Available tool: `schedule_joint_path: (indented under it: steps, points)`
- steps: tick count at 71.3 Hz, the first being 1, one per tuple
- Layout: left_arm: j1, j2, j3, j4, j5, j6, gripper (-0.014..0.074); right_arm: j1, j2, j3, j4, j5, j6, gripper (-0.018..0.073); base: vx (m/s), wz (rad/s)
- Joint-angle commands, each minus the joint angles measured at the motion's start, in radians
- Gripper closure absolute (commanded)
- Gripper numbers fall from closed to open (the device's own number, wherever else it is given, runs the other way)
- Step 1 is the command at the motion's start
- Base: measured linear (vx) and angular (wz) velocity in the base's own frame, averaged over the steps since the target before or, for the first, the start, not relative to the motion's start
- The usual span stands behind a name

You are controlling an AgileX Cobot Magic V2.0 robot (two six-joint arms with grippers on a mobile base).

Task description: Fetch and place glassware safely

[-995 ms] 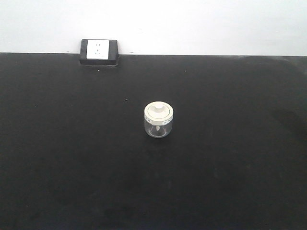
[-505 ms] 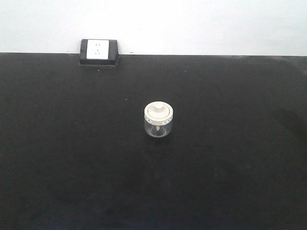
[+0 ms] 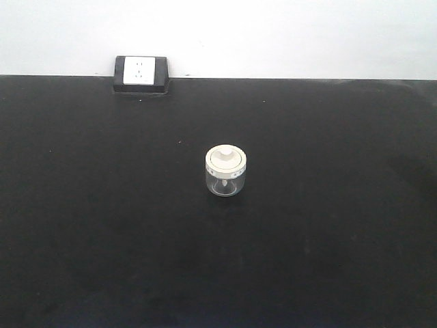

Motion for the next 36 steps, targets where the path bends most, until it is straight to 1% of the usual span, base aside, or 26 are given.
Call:
schedule_joint_path:
  steps: [1, 36]
  points:
    - [-0.002, -0.011, 0.026, -0.003, -0.071, -0.007, 0.0603, -0.007, 0.011, -0.027, -0.005, -0.058, 0.0, 0.0563, 0.0, 0.0]
    - [-0.002, -0.011, 0.026, -0.003, -0.071, -0.007, 0.0603, -0.007, 0.011, -0.027, -0.005, -0.058, 0.0, 0.0563, 0.0, 0.0]
